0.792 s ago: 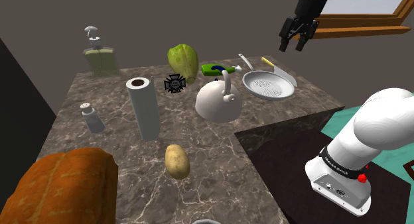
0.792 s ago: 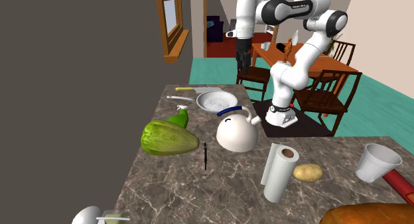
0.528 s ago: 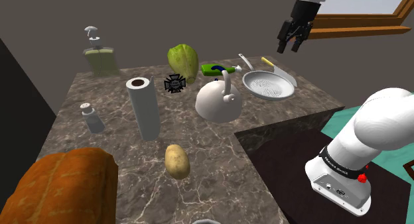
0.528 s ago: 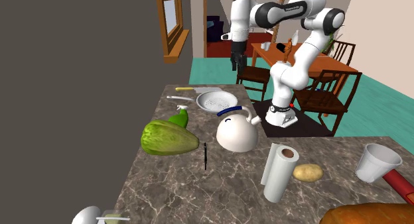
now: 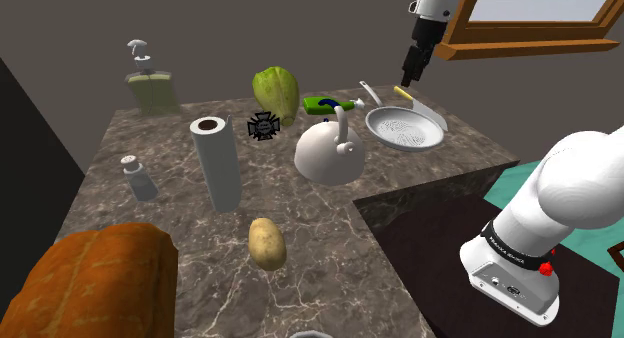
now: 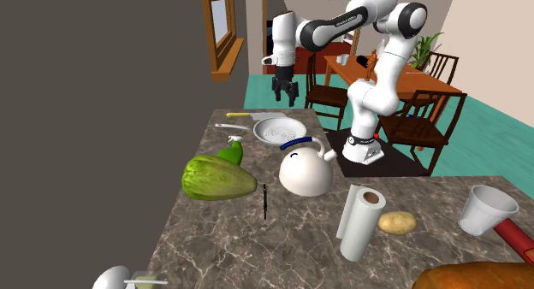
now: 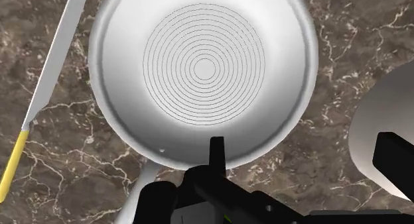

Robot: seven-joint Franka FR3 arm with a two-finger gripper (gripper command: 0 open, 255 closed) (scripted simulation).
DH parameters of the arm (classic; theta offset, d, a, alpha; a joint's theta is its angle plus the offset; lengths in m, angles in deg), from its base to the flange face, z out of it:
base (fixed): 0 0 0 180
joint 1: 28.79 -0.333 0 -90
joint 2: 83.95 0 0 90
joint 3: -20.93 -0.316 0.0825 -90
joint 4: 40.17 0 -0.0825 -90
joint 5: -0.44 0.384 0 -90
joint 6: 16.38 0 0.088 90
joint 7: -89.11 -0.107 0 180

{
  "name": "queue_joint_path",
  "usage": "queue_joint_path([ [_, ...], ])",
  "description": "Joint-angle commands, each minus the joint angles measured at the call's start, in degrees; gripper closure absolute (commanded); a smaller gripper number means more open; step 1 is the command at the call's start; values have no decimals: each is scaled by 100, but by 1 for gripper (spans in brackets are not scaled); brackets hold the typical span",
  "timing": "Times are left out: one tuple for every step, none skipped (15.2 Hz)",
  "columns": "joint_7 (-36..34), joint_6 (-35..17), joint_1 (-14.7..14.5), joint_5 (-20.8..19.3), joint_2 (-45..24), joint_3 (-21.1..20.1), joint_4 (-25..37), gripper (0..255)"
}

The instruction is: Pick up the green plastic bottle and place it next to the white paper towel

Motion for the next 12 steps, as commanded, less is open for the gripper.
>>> queue_joint_path([
  [643, -261, -103, 12, -474, 190, 198, 0],
  [934, -355, -156, 41, -706, 264, 325, 0],
  [1226, -443, -203, 80, -941, 328, 459, 0],
  [1516, -524, -246, 129, -1177, 383, 601, 0],
  [1805, -599, -284, 185, -1415, 430, 749, 0],
  [2092, -666, -317, 248, -1654, 467, 905, 0],
  [2375, -726, -345, 316, -1892, 495, 1067, 0],
  [2655, -778, -365, 387, -2130, 512, 1235, 0],
  [2929, -824, -378, 460, -2367, 519, 1409, 0],
  [3197, -863, -383, 534, -2602, 513, 1589, 0],
  [3458, -895, -382, 605, -2834, 498, 1774, 0],
  [3711, -922, -376, 673, -3064, 474, 1964, 0],
])
